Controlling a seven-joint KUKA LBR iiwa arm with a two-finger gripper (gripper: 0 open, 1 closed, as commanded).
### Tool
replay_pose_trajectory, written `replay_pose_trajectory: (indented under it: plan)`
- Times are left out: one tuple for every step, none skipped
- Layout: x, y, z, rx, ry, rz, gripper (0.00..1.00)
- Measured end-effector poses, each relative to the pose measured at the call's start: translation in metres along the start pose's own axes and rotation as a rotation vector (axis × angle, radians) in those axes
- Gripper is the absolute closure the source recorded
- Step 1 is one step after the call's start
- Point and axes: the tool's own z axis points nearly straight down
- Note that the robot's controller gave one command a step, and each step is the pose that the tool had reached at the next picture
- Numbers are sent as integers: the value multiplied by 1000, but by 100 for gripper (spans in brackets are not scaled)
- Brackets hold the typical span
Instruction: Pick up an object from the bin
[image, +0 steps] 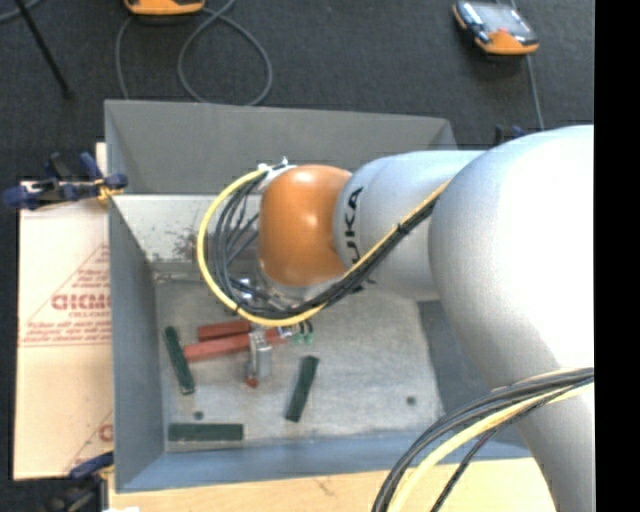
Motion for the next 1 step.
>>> replay_pose_trajectory:
  plan:
    - [-2,0,-1,0,-2,6,0]
